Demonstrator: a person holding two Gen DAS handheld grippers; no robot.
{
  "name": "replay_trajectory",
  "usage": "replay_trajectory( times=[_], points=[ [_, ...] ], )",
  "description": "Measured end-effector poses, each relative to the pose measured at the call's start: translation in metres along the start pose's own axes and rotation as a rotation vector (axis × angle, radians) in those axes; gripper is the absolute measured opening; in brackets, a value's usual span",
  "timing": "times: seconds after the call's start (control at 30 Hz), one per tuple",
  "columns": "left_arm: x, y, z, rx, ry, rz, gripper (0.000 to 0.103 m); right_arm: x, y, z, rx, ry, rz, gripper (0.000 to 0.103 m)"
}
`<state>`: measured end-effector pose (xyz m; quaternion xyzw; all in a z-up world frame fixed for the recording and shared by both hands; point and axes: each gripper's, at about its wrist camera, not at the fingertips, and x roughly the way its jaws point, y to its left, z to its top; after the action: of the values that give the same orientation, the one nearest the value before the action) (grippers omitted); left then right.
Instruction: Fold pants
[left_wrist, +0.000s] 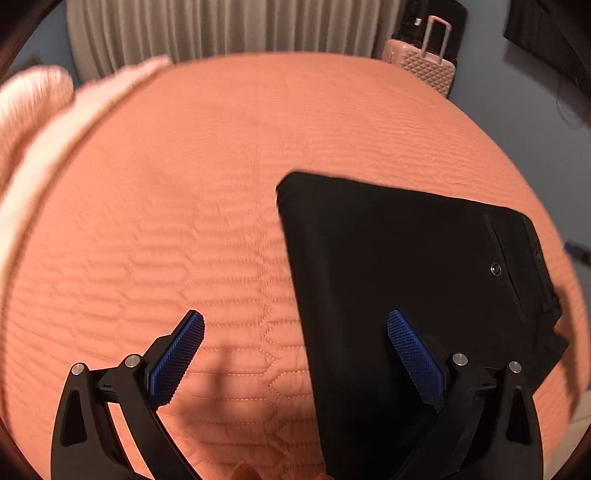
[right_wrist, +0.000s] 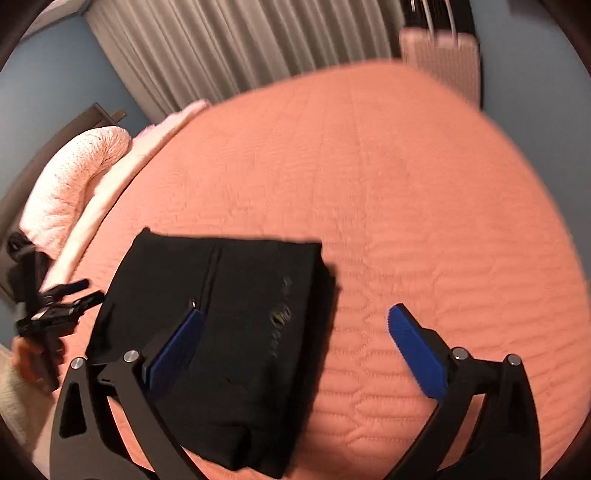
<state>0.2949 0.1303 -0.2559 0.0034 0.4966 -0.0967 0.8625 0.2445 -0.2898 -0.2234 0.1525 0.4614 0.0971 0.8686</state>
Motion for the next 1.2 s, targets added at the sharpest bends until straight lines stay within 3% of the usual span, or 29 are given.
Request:
replay_trajectory(
  times=[0.1, 0.17, 0.2, 0.27, 0.4, 0.5, 0.57, 0.6, 0.63, 0.73, 0.8, 0.93, 1.07, 1.1, 1.13, 1.17, 1.2],
  points=[
    [0.015, 0.009, -0.005, -0.039, 0.027, -0.014, 0.098, 0.018, -0.02, -0.011, 0.009, 0.064, -0.014, 0.098],
    [0.018, 0.005, -0.008, -0.034, 0.026, -0.072, 0.098, 0.023, -0.025, -0.021, 0.026, 0.094, 0.031, 0.098],
    [0.022, -0.001, -0.009, -0.019, 0.035, -0.104, 0.098, 0.027, -0.023, -0.027, 0.037, 0.106, 0.068, 0.098],
    [0.033, -0.012, -0.011, 0.012, 0.056, -0.154, 0.098, 0.03, -0.009, -0.031, -0.014, 0.091, 0.058, 0.098],
    [0.046, -0.023, -0.003, 0.035, 0.074, -0.151, 0.098, 0.038, 0.011, -0.035, -0.076, 0.098, 0.128, 0.098],
    [0.054, -0.016, 0.006, 0.04, 0.129, -0.193, 0.098, 0.038, 0.011, -0.032, -0.083, 0.096, 0.139, 0.084],
    [0.056, -0.013, 0.009, 0.032, 0.161, -0.209, 0.098, 0.033, 0.0, -0.028, -0.049, 0.088, 0.15, 0.068],
    [0.058, -0.013, 0.011, 0.031, 0.173, -0.203, 0.098, 0.029, -0.005, -0.027, -0.031, 0.084, 0.166, 0.05],
    [0.06, -0.014, 0.014, 0.02, 0.178, -0.193, 0.098, 0.029, -0.005, -0.026, -0.022, 0.081, 0.177, 0.043],
    [0.064, -0.017, 0.017, -0.051, 0.157, -0.152, 0.098, 0.028, 0.002, -0.028, -0.063, 0.083, 0.167, 0.042],
    [0.061, -0.017, 0.018, -0.043, 0.144, -0.148, 0.098, 0.026, -0.004, -0.028, -0.046, 0.081, 0.194, 0.042],
    [0.055, -0.016, 0.013, 0.004, 0.155, -0.265, 0.098, 0.029, -0.01, -0.028, 0.01, 0.089, 0.24, 0.043],
    [0.057, -0.001, 0.013, -0.1, 0.143, -0.406, 0.097, 0.034, -0.001, -0.029, 0.014, 0.068, 0.248, 0.044],
    [0.057, 0.004, 0.012, -0.149, 0.136, -0.444, 0.094, 0.033, 0.003, -0.029, -0.002, 0.061, 0.243, 0.044],
    [0.059, 0.006, 0.013, -0.196, 0.138, -0.49, 0.076, 0.032, 0.008, -0.029, -0.02, 0.052, 0.236, 0.043],
    [0.063, 0.005, 0.013, -0.207, 0.149, -0.496, 0.074, 0.031, 0.011, -0.029, -0.034, 0.048, 0.224, 0.042],
    [0.065, -0.003, 0.013, -0.164, 0.151, -0.457, 0.069, 0.031, 0.014, -0.029, -0.043, 0.047, 0.21, 0.041]
  ],
)
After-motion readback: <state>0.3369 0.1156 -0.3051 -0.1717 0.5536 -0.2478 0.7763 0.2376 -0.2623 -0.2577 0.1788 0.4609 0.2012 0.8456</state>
